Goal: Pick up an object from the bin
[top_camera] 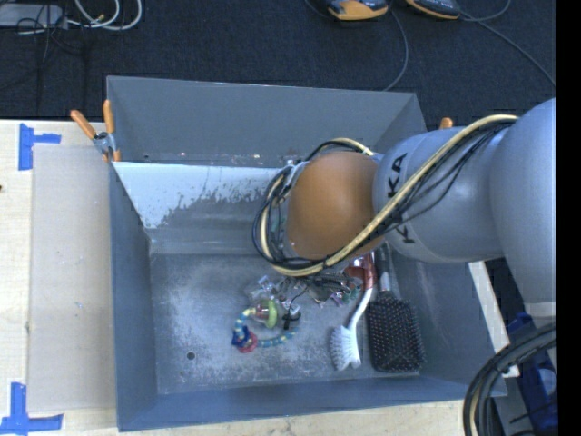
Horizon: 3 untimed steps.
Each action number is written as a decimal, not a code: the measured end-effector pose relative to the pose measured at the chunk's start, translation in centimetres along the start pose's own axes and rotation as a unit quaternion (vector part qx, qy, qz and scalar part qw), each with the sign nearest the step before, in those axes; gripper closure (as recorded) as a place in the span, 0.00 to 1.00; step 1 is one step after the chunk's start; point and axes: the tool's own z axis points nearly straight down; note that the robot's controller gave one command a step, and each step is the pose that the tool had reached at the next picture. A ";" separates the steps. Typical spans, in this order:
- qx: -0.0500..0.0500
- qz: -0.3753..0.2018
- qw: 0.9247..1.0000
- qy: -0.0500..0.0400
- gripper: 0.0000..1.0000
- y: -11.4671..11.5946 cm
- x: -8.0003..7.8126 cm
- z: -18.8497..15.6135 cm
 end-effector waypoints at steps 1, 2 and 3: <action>0.001 0.000 1.000 -0.002 1.00 0.0 -0.1 -2.2; 0.000 0.001 1.000 -0.001 1.00 0.1 -0.1 -3.9; 0.002 0.001 1.000 -0.003 1.00 0.0 -0.2 -5.6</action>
Offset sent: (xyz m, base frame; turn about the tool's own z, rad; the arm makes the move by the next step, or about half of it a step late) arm 0.0001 0.0000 0.0750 0.0000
